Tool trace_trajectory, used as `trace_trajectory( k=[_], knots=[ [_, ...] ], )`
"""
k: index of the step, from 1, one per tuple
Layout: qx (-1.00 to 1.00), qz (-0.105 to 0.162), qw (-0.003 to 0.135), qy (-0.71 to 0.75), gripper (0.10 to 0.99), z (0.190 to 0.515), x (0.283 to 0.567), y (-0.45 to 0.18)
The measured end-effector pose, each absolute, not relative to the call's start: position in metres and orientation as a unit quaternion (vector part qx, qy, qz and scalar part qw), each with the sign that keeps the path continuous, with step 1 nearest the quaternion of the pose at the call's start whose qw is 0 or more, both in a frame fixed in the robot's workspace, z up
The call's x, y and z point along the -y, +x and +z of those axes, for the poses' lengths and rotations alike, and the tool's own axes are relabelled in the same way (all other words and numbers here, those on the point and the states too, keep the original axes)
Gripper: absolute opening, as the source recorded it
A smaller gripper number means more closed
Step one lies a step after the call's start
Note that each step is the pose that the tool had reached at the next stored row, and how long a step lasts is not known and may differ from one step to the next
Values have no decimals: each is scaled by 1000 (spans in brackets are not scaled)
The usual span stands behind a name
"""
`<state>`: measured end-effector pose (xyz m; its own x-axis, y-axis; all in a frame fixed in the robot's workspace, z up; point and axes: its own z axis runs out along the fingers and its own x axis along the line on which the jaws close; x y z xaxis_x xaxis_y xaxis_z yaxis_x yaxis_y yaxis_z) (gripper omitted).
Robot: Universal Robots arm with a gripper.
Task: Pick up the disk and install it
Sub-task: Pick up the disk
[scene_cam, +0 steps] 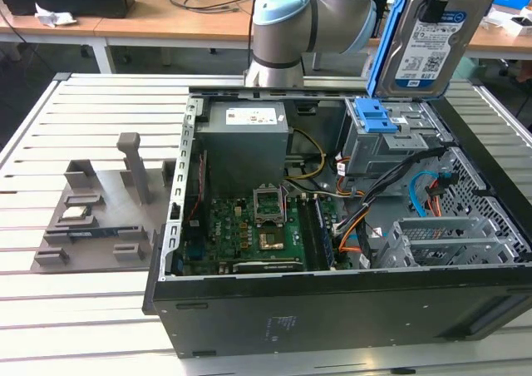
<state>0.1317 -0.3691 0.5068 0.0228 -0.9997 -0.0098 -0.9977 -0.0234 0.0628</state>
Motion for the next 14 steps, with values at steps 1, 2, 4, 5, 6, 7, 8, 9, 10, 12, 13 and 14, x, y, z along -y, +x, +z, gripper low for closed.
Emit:
trace_trajectory(
  k=[1, 2, 4, 5, 6, 7, 8, 9, 10, 12, 13, 14],
  knots=[
    [699, -25, 19, 715, 369, 507, 371, 132],
    [699, -25, 19, 715, 369, 507, 372, 132],
    [699, -25, 19, 715, 369, 507, 375, 132],
    [699, -25, 19, 715, 369, 507, 376, 132],
    [699, -25, 19, 715, 369, 507, 377, 132],
    [699, -25, 19, 715, 369, 507, 379, 132],
    [699, -25, 19, 715, 369, 507, 380, 132],
    [699, -25, 19, 715, 369, 507, 381, 132],
    [699, -25, 19, 715, 369, 507, 382, 132],
    [699, -25, 19, 715, 369, 507, 384, 132],
    [699, -25, 19, 715, 369, 507, 385, 132],
    [699, -25, 20, 715, 369, 506, 387, 132]
  ],
)
